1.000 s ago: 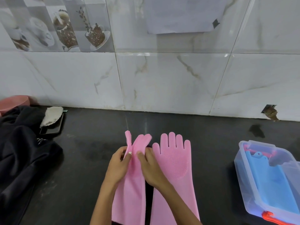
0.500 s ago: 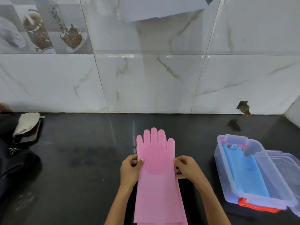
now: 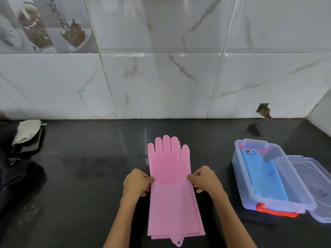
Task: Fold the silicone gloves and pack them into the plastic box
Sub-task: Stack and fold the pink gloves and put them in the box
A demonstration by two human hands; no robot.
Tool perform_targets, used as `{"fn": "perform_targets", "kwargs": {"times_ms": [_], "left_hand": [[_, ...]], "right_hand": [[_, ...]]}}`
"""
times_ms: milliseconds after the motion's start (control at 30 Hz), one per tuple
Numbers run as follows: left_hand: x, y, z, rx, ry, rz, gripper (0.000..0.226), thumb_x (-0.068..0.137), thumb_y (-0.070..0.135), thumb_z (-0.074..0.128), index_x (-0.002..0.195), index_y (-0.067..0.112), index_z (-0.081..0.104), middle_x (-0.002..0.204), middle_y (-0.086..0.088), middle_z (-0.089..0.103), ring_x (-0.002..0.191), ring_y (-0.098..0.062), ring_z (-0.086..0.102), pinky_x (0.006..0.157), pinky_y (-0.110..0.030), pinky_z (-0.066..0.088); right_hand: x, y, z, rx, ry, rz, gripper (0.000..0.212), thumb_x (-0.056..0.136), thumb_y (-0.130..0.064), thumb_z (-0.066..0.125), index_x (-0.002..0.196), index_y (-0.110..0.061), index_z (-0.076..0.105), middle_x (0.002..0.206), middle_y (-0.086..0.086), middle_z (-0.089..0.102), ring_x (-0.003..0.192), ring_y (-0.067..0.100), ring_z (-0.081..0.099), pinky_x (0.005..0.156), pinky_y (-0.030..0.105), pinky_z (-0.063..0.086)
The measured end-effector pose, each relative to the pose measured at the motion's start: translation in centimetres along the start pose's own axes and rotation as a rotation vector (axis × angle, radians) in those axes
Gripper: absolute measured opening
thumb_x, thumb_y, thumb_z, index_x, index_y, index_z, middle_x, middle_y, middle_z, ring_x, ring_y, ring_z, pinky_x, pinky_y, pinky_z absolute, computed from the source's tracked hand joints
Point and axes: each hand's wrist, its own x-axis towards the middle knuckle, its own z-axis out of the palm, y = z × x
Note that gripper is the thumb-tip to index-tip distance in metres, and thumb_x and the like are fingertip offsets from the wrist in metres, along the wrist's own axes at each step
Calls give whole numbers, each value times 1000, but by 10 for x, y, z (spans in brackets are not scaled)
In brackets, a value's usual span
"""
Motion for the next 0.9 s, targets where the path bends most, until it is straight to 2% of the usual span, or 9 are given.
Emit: {"fn": "perform_targets", "kwargs": {"times_ms": [67,133,200,267,533,600,733,800,900], "left_hand": [[-1,0,0,7,-1,-6,19,84,21,69,70,9,72,76,-10,73,76,-25,72,68,-35,61],[-3,0,1,4,13,-10,18,83,21,70,69,10,71,75,-9,72,76,-25,72,67,-35,61],[-7,0,4,-3,43,-2,17,80,21,73,67,11,71,73,-9,72,74,-24,72,66,-35,61],[-10,-1,6,-11,83,11,17,78,22,76,66,11,71,72,-8,72,71,-24,72,68,-37,62],[-16,-7,12,-45,153,72,18,76,27,78,73,10,73,71,-11,72,67,-27,70,72,-41,61],[-17,-10,14,-58,166,84,19,77,28,77,76,9,74,74,-11,72,66,-27,68,72,-42,60],[-19,-14,18,-57,195,91,19,79,29,75,79,11,75,79,-6,71,66,-26,63,70,-36,58],[-20,-16,19,-53,197,87,19,79,31,75,78,11,75,77,-5,70,64,-25,62,67,-34,56],[-21,-18,21,-44,210,90,20,80,32,75,76,12,75,73,-5,69,60,-23,60,61,-30,51]], "right_hand": [[-3,-1,1,-29,10,-5,31,88,-22,59,59,-10,57,75,9,69,51,14,61,49,20,45],[-6,-2,1,-34,18,-8,31,89,-23,57,61,-9,56,80,13,71,49,14,60,48,20,41],[-9,-2,0,-18,24,-13,26,90,-22,56,69,-6,61,85,15,72,52,15,61,50,21,43],[-11,-1,0,-5,23,-20,25,90,-21,55,75,-4,64,82,13,71,53,16,62,52,21,45],[-14,7,3,44,78,-59,18,90,-14,54,76,-5,60,74,7,67,48,13,60,47,20,44],[-17,9,7,88,122,-73,19,91,-13,56,78,-1,63,74,9,66,51,16,61,51,23,49],[-21,12,14,119,183,-100,21,92,-13,57,80,2,63,77,14,67,64,26,65,68,37,58],[-20,10,16,33,197,-105,24,93,-12,51,70,-3,53,70,13,61,60,25,58,63,35,53],[-16,7,22,-121,219,-105,36,93,-6,43,58,-10,32,58,3,39,50,14,34,46,23,31]]}}
